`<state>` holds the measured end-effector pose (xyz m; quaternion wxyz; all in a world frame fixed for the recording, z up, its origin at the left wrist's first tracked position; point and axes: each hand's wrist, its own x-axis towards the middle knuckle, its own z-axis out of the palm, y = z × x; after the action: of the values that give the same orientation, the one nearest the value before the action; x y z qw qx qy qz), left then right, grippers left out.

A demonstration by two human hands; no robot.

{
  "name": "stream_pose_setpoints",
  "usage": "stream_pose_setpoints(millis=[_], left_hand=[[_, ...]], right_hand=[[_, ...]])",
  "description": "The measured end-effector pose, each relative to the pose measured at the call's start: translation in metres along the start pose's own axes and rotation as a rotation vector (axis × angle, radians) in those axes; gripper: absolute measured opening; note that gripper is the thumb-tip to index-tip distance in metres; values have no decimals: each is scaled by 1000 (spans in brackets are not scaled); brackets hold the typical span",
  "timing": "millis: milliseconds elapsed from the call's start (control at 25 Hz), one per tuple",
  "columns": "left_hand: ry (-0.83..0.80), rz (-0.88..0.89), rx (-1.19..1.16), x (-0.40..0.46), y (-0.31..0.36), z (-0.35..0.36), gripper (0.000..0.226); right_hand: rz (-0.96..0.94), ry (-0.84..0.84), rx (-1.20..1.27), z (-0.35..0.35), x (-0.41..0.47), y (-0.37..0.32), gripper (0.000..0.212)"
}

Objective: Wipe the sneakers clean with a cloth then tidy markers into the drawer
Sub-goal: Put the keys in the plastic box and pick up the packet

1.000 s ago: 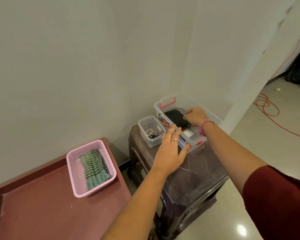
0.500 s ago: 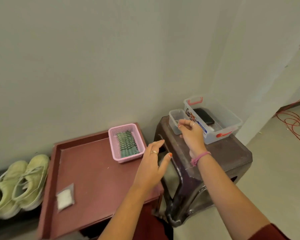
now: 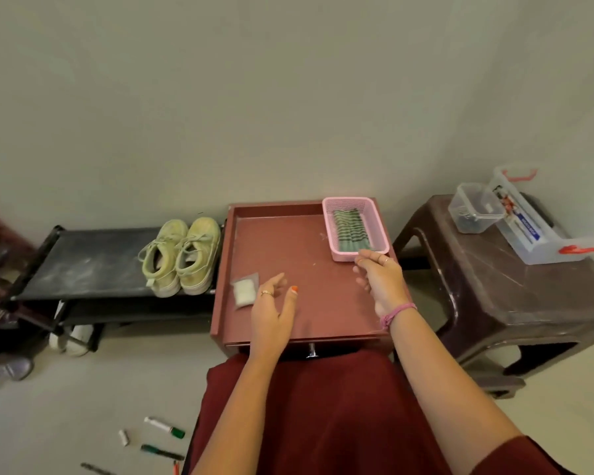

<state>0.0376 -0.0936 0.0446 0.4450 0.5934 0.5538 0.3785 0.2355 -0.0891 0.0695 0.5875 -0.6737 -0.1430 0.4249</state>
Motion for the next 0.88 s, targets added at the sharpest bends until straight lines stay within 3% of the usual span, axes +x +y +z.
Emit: stream_pose_setpoints(millis=[440,680,800,880], left_hand=[[450,-477,-454,25,-87,-51,23],[508,-535,-601,39,-95,-52,15],[502,-538,-625,45,-98,-51,12],[489,-543,-628,48,-101,-50,12]], right_hand=[[254,-125,-173,102,32,94,23],[289,-291,-374,163,61,132,41],[192,-360,-561,187,69,145,53],[131,-366,-612,199,72,151,48]])
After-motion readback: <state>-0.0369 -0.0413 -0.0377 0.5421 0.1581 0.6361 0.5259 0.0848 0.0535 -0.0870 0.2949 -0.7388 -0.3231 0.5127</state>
